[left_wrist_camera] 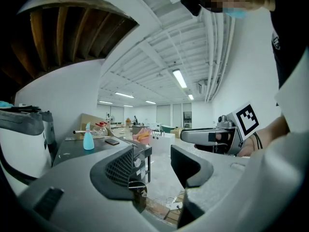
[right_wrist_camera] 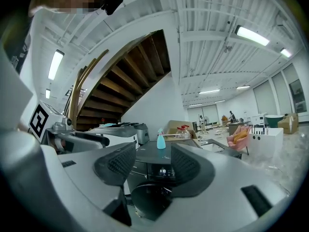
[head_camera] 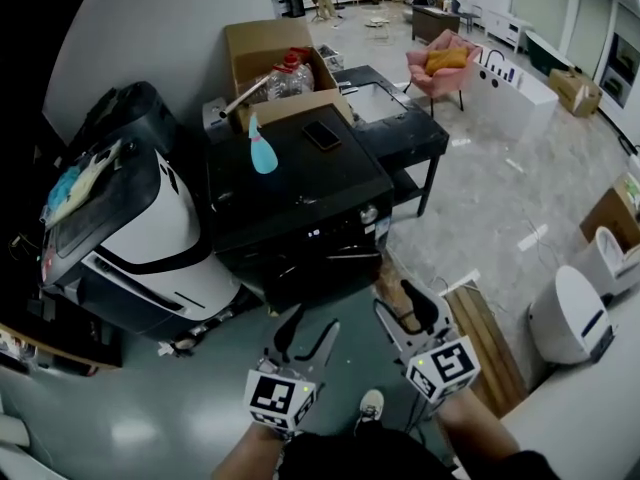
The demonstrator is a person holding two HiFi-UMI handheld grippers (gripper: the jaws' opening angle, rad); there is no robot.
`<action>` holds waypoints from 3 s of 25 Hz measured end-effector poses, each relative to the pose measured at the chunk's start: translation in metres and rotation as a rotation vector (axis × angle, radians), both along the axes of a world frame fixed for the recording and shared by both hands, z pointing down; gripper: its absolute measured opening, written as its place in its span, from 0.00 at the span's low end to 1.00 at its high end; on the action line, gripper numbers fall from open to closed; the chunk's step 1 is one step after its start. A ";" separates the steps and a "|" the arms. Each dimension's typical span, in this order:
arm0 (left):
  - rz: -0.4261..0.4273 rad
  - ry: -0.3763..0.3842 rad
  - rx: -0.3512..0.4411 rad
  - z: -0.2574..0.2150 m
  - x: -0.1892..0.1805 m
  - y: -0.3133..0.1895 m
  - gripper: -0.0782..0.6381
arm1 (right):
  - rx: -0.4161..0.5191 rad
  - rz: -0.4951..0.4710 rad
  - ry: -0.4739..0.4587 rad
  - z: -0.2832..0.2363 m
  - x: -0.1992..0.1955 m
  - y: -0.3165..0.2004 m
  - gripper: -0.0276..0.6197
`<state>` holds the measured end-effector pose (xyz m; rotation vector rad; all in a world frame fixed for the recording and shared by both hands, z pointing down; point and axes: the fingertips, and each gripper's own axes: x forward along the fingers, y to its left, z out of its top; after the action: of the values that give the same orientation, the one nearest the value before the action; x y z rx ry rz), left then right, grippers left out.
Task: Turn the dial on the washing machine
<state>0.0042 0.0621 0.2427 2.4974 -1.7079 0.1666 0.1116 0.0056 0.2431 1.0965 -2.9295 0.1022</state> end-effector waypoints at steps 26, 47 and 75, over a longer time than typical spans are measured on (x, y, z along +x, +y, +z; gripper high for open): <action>0.143 0.034 -0.060 0.022 -0.048 -0.091 0.42 | -0.040 0.128 0.038 0.024 -0.053 -0.091 0.40; 0.296 0.024 -0.079 0.059 -0.103 -0.133 0.42 | -0.105 0.268 0.120 0.060 -0.104 -0.138 0.41; 0.156 0.016 -0.232 0.193 -0.009 -0.223 0.42 | -0.149 0.084 0.208 0.240 -0.046 -0.297 0.45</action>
<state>-0.0045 -0.1612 0.4356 2.4487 -1.3978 0.3368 0.0657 -0.2910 0.4827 1.1325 -2.6477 0.1910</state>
